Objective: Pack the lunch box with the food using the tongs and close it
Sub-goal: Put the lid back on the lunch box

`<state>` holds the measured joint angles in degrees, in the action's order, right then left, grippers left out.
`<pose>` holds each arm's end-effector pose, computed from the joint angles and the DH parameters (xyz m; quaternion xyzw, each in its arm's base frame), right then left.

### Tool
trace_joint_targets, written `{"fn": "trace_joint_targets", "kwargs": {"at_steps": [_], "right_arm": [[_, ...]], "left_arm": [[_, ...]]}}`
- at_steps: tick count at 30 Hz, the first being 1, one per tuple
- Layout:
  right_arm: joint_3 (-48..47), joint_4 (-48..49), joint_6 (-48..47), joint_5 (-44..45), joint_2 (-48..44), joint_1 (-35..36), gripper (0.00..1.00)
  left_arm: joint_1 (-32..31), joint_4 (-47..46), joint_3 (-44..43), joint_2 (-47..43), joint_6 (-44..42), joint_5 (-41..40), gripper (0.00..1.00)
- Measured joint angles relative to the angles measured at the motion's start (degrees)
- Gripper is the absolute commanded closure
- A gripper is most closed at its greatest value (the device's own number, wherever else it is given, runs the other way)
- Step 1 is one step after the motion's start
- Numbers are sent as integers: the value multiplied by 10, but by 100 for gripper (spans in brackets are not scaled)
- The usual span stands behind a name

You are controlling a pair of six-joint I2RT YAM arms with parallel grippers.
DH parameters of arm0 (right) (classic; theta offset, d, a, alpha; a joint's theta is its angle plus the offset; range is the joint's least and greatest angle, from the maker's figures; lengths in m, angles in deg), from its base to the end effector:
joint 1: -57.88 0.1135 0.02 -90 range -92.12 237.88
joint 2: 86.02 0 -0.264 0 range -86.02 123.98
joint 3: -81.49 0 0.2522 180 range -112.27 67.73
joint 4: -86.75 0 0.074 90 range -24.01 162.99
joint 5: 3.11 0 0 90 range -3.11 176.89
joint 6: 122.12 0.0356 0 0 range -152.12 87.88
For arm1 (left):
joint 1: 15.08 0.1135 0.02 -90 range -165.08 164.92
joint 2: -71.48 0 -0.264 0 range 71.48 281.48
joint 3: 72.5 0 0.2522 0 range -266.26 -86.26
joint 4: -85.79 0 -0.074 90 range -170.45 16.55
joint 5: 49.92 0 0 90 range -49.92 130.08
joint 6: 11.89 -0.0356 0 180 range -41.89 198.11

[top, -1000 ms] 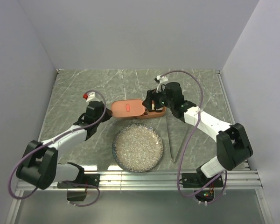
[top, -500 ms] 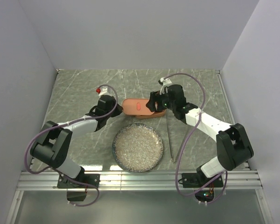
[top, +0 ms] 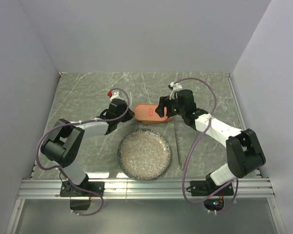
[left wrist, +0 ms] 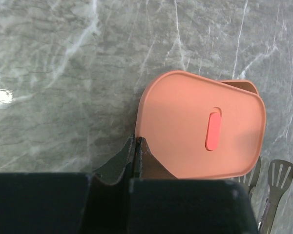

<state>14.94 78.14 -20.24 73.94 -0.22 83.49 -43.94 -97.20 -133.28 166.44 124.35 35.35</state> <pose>0.2985 0.1519 0.2428 -0.1595 0.8380 0.2563 0.4546 0.3037 -0.1640 0.1781 -0.1515 0.8574 -0.2705 0.4108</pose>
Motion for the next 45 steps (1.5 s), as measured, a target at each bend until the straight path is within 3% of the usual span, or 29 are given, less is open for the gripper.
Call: {"fn": "trace_joint_targets", "kwargs": {"at_steps": [45], "right_arm": [[0, -5, 3, 14, 34, -8, 22]], "left_arm": [[-62, -73, -17, 24, 96, -68, 100]]}}
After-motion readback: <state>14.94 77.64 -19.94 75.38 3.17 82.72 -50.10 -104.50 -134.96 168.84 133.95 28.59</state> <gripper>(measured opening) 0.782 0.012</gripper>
